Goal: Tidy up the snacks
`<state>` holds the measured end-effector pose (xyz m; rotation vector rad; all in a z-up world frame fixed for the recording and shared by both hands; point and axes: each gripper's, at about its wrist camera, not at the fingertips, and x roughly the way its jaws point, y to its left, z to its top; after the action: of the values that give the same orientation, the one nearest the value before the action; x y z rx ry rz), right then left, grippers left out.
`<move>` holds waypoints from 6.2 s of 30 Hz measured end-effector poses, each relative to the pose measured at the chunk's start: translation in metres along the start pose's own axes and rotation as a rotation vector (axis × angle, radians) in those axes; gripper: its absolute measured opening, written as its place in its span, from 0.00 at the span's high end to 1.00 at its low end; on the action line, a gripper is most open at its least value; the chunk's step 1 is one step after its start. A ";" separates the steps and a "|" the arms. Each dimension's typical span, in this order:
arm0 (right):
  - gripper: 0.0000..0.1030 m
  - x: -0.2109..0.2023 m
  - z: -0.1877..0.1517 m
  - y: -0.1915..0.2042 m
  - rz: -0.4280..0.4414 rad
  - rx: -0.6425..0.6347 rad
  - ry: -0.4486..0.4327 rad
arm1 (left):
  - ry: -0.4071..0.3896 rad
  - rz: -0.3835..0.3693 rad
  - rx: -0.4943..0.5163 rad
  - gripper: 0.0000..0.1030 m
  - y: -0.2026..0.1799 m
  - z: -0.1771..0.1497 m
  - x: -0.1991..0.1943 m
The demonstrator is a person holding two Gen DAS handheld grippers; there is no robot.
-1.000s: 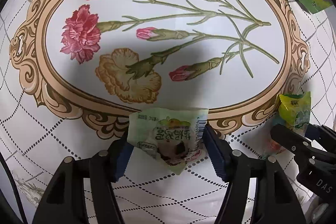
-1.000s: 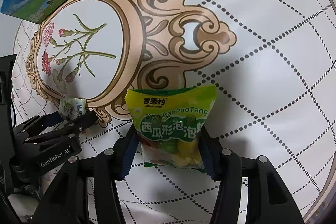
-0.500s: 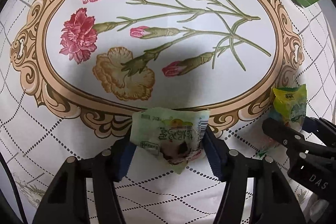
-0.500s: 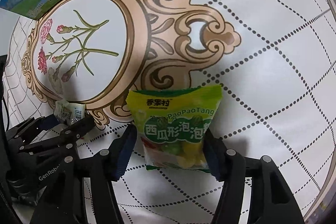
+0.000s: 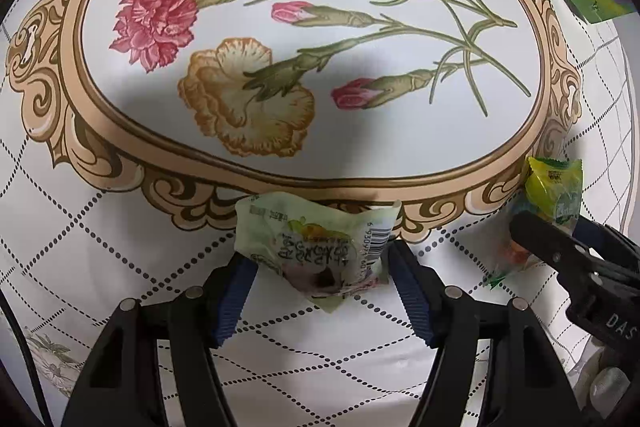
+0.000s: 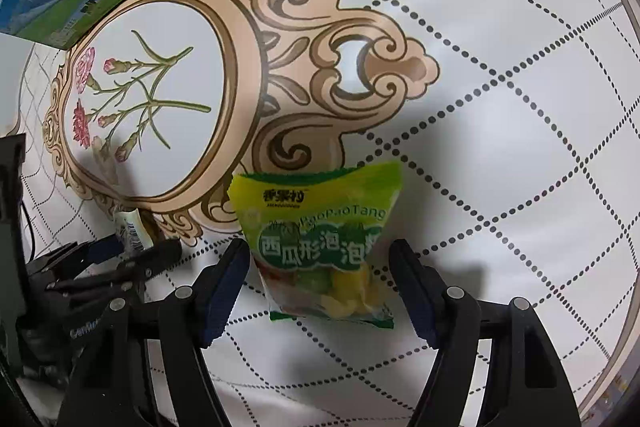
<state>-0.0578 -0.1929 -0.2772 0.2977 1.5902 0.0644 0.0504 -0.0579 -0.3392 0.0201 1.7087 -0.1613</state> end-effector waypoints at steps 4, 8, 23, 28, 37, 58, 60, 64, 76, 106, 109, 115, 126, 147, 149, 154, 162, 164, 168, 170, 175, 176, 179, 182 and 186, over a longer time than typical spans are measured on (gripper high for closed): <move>0.37 0.003 0.004 0.001 -0.021 -0.016 -0.030 | -0.032 0.037 0.012 0.52 -0.004 -0.002 -0.008; 0.48 0.004 0.006 0.009 -0.022 -0.038 -0.046 | -0.056 0.050 0.029 0.54 -0.011 -0.004 -0.015; 0.49 -0.112 0.019 0.027 0.179 -0.048 -0.203 | -0.267 -0.112 0.094 0.54 -0.033 0.023 -0.170; 0.49 -0.180 0.057 0.030 0.234 -0.069 -0.301 | -0.366 -0.120 0.105 0.54 -0.030 0.061 -0.238; 0.49 -0.231 0.159 0.041 0.156 -0.089 -0.404 | -0.374 0.001 0.073 0.54 0.002 0.150 -0.261; 0.06 -0.168 0.282 0.017 -0.033 -0.018 -0.260 | -0.232 0.158 0.049 0.07 0.011 0.223 -0.184; 0.05 -0.170 0.275 0.019 -0.050 -0.025 -0.264 | -0.248 0.147 0.040 0.07 0.009 0.223 -0.188; 0.04 -0.174 0.261 0.021 -0.085 -0.040 -0.289 | -0.264 0.121 0.026 0.07 0.004 0.221 -0.194; 0.04 -0.188 0.222 0.015 -0.126 -0.052 -0.339 | -0.392 0.104 0.032 0.07 -0.015 0.189 -0.220; 0.01 -0.336 0.020 0.042 -0.102 -0.134 -0.691 | -0.807 0.123 0.049 0.07 -0.025 -0.017 -0.341; 0.01 -0.350 -0.003 0.046 -0.107 -0.136 -0.726 | -0.824 0.113 0.047 0.07 -0.024 -0.034 -0.350; 0.01 -0.378 -0.045 0.053 -0.120 -0.144 -0.798 | -0.849 0.106 0.066 0.07 -0.024 -0.066 -0.362; 0.01 -0.397 -0.082 0.067 -0.147 -0.173 -0.844 | -0.889 0.114 0.060 0.07 -0.024 -0.095 -0.375; 0.00 -0.370 -0.046 0.057 -0.163 -0.131 -0.853 | -0.881 0.149 0.041 0.00 -0.027 -0.046 -0.357; 0.00 -0.366 -0.038 0.054 -0.161 -0.123 -0.844 | -0.878 0.161 0.040 0.00 -0.027 -0.039 -0.354; 0.00 -0.357 -0.017 0.048 -0.150 -0.102 -0.830 | -0.852 0.164 0.038 0.00 -0.026 -0.018 -0.345; 0.00 -0.342 0.006 0.045 -0.175 -0.091 -0.804 | -0.825 0.180 0.026 0.00 -0.023 0.001 -0.332; 0.00 -0.336 0.011 0.045 -0.184 -0.092 -0.796 | -0.819 0.179 0.026 0.00 -0.023 0.004 -0.329; 0.00 -0.328 0.018 0.044 -0.194 -0.088 -0.779 | -0.811 0.184 0.030 0.00 -0.023 0.010 -0.326; 0.00 -0.326 0.021 0.044 -0.197 -0.087 -0.775 | -0.809 0.182 0.029 0.00 -0.022 0.011 -0.325; 0.00 -0.323 0.026 0.043 -0.206 -0.086 -0.769 | -0.809 0.182 0.032 0.00 -0.023 0.012 -0.324; 0.00 -0.322 0.027 0.043 -0.207 -0.084 -0.768 | -0.807 0.181 0.032 0.00 -0.023 0.012 -0.323; 0.00 -0.322 0.029 0.043 -0.209 -0.082 -0.768 | -0.808 0.180 0.033 0.00 -0.022 0.012 -0.323; 0.00 -0.321 0.028 0.041 -0.207 -0.079 -0.762 | -0.809 0.180 0.032 0.00 -0.022 0.012 -0.322; 0.00 -0.320 0.028 0.041 -0.206 -0.077 -0.760 | -0.811 0.178 0.029 0.00 -0.022 0.010 -0.319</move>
<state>-0.0196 -0.2307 0.0425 0.0750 0.8527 -0.1348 0.1046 -0.0556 -0.0235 0.1129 0.8891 -0.0466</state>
